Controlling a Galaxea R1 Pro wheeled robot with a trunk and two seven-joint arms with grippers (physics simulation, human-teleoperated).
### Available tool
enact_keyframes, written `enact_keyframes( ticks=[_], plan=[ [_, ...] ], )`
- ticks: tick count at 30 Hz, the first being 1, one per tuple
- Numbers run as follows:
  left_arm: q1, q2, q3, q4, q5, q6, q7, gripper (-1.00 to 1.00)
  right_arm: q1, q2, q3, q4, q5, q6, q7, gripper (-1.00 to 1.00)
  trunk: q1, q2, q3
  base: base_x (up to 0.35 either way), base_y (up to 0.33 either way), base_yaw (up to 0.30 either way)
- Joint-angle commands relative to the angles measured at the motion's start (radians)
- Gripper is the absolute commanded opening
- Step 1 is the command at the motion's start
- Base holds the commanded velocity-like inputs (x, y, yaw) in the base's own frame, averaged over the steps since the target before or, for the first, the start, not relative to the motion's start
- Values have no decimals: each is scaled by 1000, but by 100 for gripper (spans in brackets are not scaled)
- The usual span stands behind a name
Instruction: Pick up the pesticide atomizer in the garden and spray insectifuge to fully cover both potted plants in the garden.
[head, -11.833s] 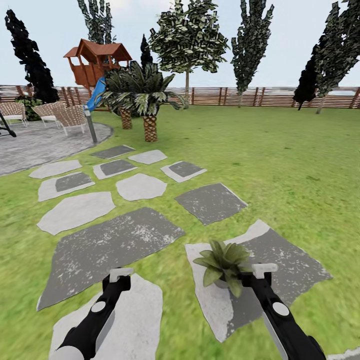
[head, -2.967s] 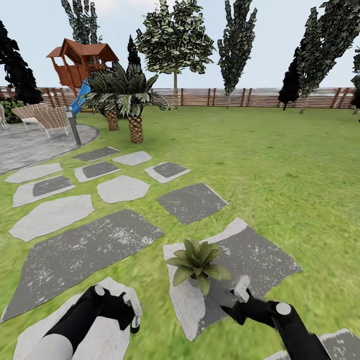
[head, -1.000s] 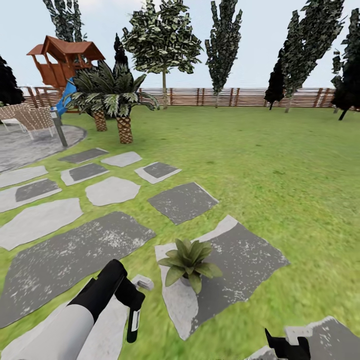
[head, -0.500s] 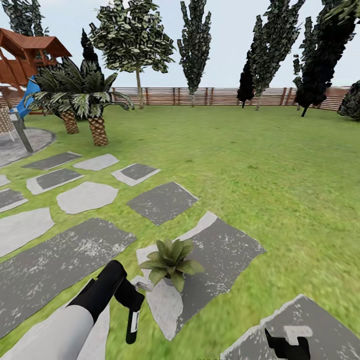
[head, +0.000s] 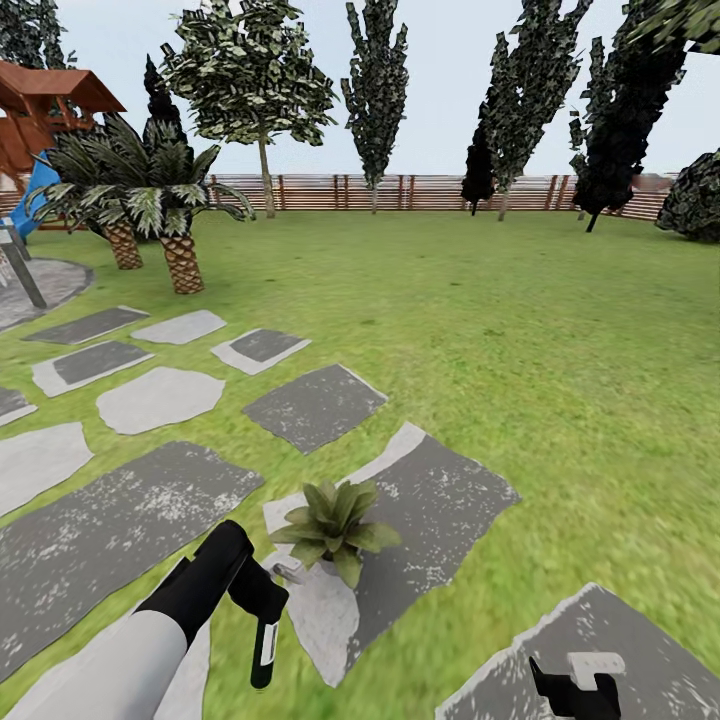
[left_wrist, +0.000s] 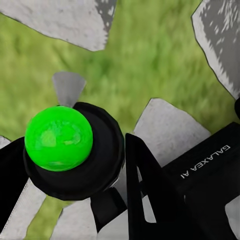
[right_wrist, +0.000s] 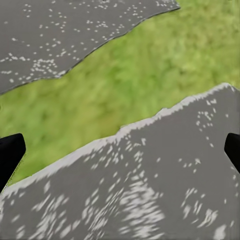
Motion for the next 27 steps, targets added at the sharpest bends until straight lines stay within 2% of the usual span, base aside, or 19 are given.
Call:
enact_keyframes(
  ticks=[1, 6, 16, 17, 23, 27],
  plan=[
    [0, 0, -3, -1, -10, 1, -10, -100, -1, 0, -9, 1, 4, -4, 8, 100, 0, 0, -1, 257, 121, -1],
    [0, -1, -3, -1, -10, 1, -10, -100, -1, 1, -9, 1, 4, -4, 8, 100, 0, 0, -1, 286, 143, 0],
    [7, 1, -1, 5, -9, -3, -8, -100, -1, 0, -9, 1, 4, -4, 8, 100, 0, 0, -1, 2, 1, 0],
    [-6, 19, 0, 12, -97, 1, -15, -100, -1, 3, -7, 23, 6, -5, 9, 100, 0, 0, -1, 0, 0, 0],
    [-23, 22, -13, 12, -109, 1, -89, -100, -1, 3, -7, 50, 8, -5, 9, 100, 0, 0, -1, 0, 0, 0],
    [-23, 24, -45, 12, -160, 3, -146, -100, -1, 1, -7, 50, 8, -5, 9, 100, 0, 0, -1, 0, 0, 0]
  ],
)
